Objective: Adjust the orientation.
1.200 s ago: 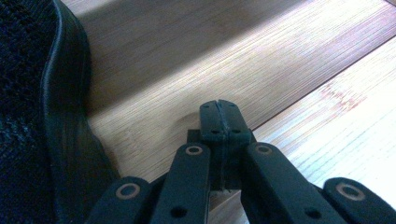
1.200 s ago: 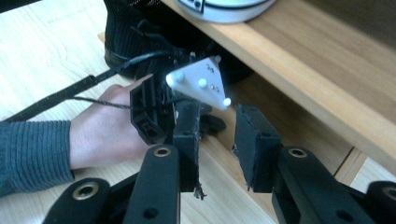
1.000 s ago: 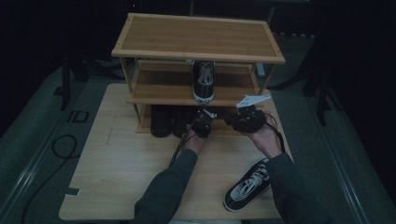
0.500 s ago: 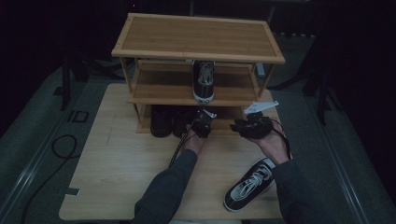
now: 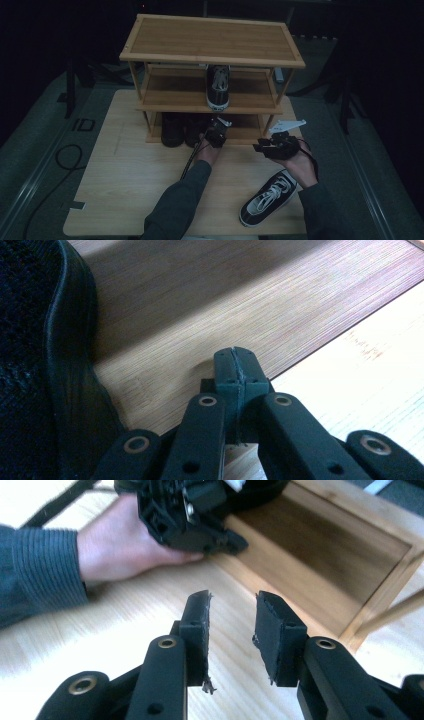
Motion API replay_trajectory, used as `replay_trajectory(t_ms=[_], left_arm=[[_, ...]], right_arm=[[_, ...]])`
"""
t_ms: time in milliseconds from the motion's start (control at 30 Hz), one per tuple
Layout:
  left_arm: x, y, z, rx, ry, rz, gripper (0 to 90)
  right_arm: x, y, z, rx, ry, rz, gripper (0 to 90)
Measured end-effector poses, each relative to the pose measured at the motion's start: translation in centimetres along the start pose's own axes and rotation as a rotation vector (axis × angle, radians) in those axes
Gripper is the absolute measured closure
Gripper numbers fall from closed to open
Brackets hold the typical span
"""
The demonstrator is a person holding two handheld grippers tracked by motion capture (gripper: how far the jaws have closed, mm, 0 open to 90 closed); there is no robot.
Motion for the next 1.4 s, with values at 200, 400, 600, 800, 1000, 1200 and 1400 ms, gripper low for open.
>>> replay_trajectory(t_ms=[200,400,600,800,1000,1200,1400], left_arm=[[0.0,0.0,0.0,0.0,0.0,0.0,90.0],[0.0,0.0,0.0,0.002,0.001,0.002,90.0],[0.0,0.0,0.0,0.006,-0.002,0.003,90.0],[0.0,0.0,0.0,0.003,0.001,0.003,90.0],[0.0,0.0,0.0,0.005,0.002,0.003,90.0],[0.0,0.0,0.0,0.007,-0.002,0.003,90.0],[0.0,0.0,0.0,0.008,-0.004,0.002,90.0]], right_arm=[[0.2,0.1,2.1,-0.027,0.026,-0.004,66.8],[0.4,0.0,3.9,-0.051,0.048,-0.004,67.2],[0.5,0.4,5.0,-0.072,0.068,0.006,71.1],[0.6,0.4,5.5,-0.088,0.071,0.018,73.7],[0.7,0.6,6.0,-0.096,0.085,0.032,77.4],[1.2,0.3,6.8,-0.113,0.078,0.038,77.5],[1.6,0.3,8.2,-0.144,0.073,0.043,77.7]])
Point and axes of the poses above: each handheld gripper's, and its own axes: x roughly backward along the jaws, z roughly out of its underside, y roughly to its left, the point moved 1 cm from there along -x, roughly forward along the jaws, and after that the axes turned 8 degrees about x, right-handed, at the moved point
